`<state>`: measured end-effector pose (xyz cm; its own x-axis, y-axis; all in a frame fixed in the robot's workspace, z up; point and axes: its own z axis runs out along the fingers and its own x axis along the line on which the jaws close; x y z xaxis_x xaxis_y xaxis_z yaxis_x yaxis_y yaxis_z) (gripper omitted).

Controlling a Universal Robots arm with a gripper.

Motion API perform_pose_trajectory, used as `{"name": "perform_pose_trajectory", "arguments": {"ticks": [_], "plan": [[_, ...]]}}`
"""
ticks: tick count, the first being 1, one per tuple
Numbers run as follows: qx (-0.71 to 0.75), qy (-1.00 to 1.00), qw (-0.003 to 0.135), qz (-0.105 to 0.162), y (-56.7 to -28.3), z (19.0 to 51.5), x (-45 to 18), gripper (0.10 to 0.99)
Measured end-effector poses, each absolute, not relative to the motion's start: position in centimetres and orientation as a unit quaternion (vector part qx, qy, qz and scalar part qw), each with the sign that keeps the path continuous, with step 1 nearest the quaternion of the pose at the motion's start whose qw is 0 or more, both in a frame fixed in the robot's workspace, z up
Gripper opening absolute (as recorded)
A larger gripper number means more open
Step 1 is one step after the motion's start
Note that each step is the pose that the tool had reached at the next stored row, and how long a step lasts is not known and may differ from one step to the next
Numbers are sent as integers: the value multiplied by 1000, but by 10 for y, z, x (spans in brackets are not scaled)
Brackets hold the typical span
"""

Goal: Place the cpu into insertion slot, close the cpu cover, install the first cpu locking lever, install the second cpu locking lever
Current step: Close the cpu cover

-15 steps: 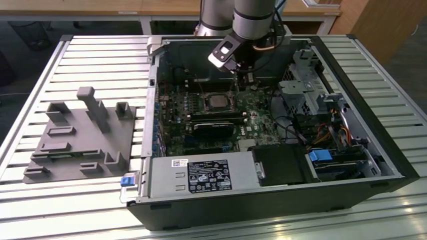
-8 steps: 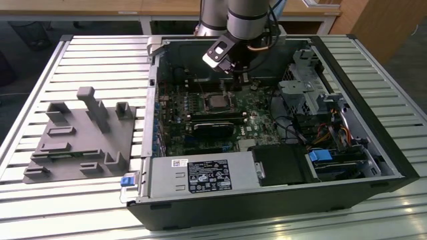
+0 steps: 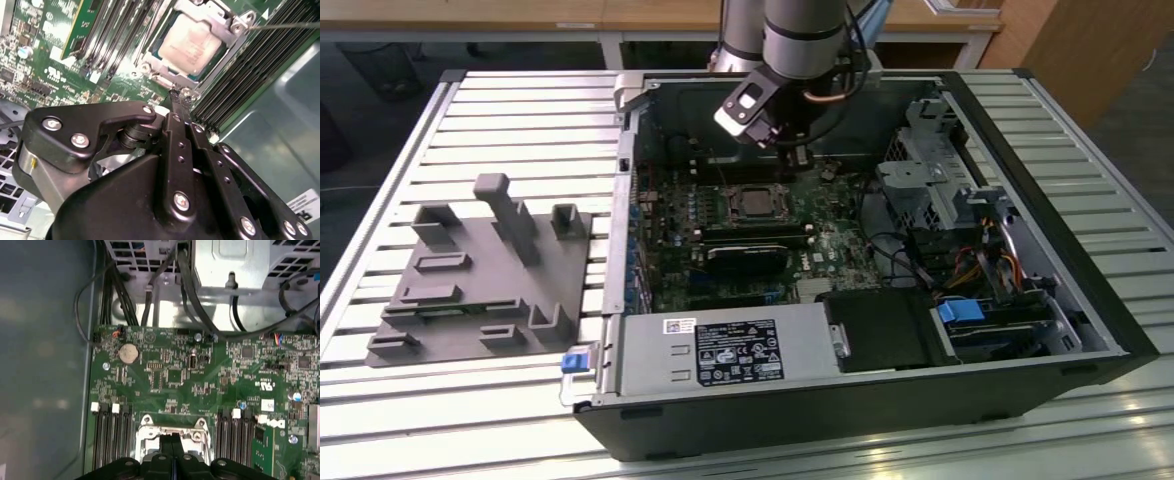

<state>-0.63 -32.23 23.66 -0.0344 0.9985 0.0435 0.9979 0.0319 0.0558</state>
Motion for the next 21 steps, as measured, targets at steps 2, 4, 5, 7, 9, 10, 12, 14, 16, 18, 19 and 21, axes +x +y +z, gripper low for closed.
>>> {"name": "perform_pose_trajectory", "arguments": {"ticks": [2,4,5,7,9,10,12,14,16,18,19,21], "plan": [[695,718,4,35,-322,236,-10,106],[695,718,4,35,-322,236,-14,106],[695,718,4,35,-322,236,-16,106],[695,718,4,35,-322,235,-21,106],[695,718,4,35,-322,233,-24,106],[695,718,4,35,-322,231,-25,106],[695,718,4,35,-322,228,-25,106],[695,718,4,35,-322,224,-25,106],[695,718,4,35,-322,222,-25,106],[695,718,4,35,-322,220,-26,106],[695,718,4,35,-322,218,-27,106],[695,718,4,35,-322,216,-29,106]]}}
